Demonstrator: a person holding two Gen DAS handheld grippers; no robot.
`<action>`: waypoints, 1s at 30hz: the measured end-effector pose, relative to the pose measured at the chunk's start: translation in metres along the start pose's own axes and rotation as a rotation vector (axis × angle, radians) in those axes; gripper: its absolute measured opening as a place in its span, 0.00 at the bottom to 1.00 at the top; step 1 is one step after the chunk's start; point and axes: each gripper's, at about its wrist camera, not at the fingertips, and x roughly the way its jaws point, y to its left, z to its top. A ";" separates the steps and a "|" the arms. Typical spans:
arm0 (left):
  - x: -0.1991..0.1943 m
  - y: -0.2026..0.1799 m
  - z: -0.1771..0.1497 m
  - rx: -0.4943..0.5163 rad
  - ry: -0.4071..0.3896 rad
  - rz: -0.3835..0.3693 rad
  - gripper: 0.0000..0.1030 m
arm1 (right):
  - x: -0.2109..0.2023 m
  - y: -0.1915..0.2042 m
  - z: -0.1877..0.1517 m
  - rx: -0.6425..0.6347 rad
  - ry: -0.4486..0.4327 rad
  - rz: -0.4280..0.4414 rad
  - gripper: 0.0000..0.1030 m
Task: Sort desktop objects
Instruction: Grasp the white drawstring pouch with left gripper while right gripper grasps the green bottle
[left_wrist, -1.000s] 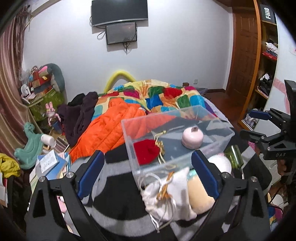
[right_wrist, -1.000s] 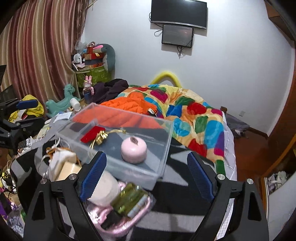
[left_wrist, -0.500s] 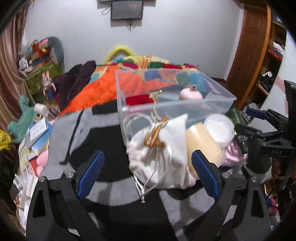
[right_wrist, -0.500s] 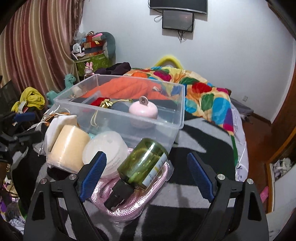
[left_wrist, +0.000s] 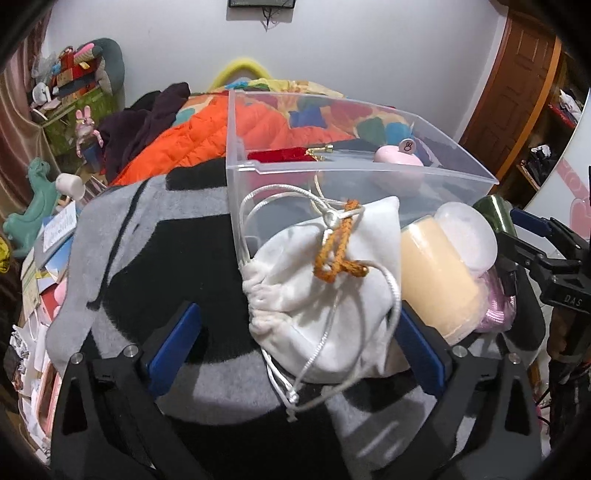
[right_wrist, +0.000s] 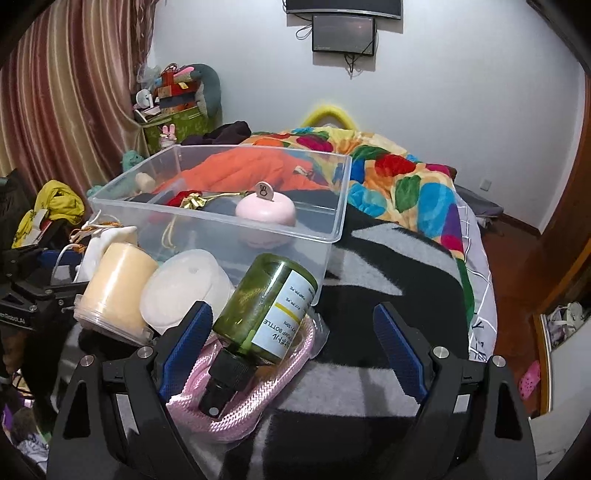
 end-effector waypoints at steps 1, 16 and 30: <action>0.003 0.002 0.000 -0.009 0.012 -0.007 1.00 | 0.002 -0.001 0.000 0.005 0.009 0.012 0.83; 0.025 -0.015 -0.008 0.027 -0.023 0.051 1.00 | 0.007 0.007 -0.006 -0.052 0.025 -0.001 0.46; 0.001 -0.023 -0.019 0.070 -0.037 -0.019 0.50 | -0.009 0.014 -0.002 -0.084 -0.021 -0.001 0.45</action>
